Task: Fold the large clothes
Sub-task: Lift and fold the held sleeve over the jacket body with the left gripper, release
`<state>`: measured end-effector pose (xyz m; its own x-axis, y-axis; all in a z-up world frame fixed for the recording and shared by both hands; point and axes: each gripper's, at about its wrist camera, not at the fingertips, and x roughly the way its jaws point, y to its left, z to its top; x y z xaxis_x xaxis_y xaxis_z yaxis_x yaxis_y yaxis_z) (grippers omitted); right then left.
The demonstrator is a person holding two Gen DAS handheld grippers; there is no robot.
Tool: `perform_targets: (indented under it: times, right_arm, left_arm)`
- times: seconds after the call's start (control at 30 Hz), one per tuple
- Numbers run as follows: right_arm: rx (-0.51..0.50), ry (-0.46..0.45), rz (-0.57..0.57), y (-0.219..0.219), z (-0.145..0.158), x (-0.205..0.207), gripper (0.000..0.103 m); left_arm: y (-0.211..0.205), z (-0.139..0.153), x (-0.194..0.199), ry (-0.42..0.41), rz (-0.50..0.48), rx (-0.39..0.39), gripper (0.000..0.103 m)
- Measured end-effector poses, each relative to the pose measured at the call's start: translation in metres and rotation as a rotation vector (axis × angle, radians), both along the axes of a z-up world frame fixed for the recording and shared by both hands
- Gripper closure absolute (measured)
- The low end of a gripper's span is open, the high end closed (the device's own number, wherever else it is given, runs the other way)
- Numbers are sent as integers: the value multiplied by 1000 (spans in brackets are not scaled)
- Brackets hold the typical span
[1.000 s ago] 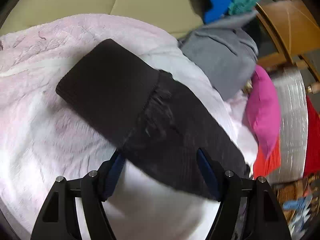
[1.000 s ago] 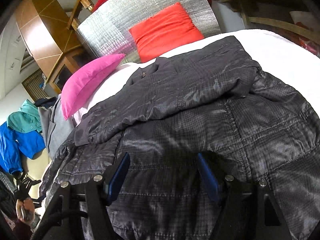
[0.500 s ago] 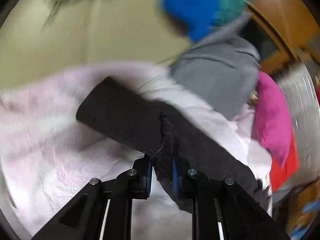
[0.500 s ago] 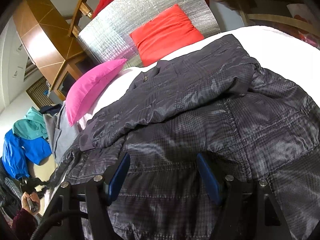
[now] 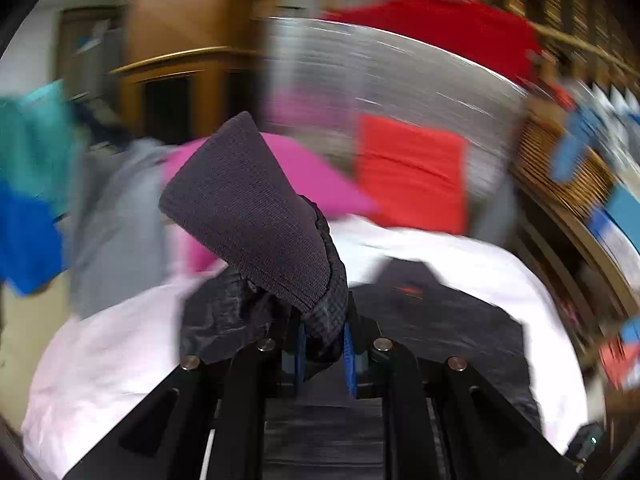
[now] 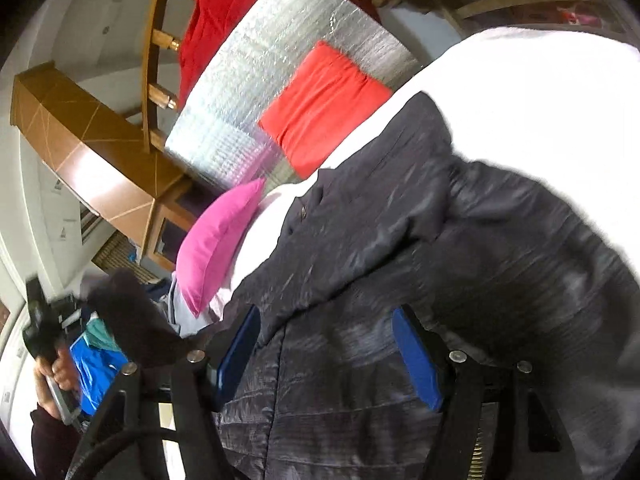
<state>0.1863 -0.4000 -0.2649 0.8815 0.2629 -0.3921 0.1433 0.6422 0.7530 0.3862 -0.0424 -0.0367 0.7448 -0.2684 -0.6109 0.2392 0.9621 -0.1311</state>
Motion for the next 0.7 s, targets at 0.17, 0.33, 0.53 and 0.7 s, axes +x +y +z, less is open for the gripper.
perform_targets:
  times: [0.17, 0.33, 0.53, 0.7]
  right_arm:
    - [-13, -2, -17, -34, 16, -20, 29]
    - [-25, 12, -42, -60, 21, -31, 28]
    - [-30, 47, -23, -69, 21, -13, 28]
    - [-50, 77, -12, -72, 28, 17, 28]
  left_arm:
    - [-139, -4, 0, 30, -197, 26, 87]
    - [-215, -22, 13, 138, -315, 31, 80]
    - [-205, -21, -4, 178, -485, -58, 38]
    - [-152, -26, 2, 92, -375, -22, 34]
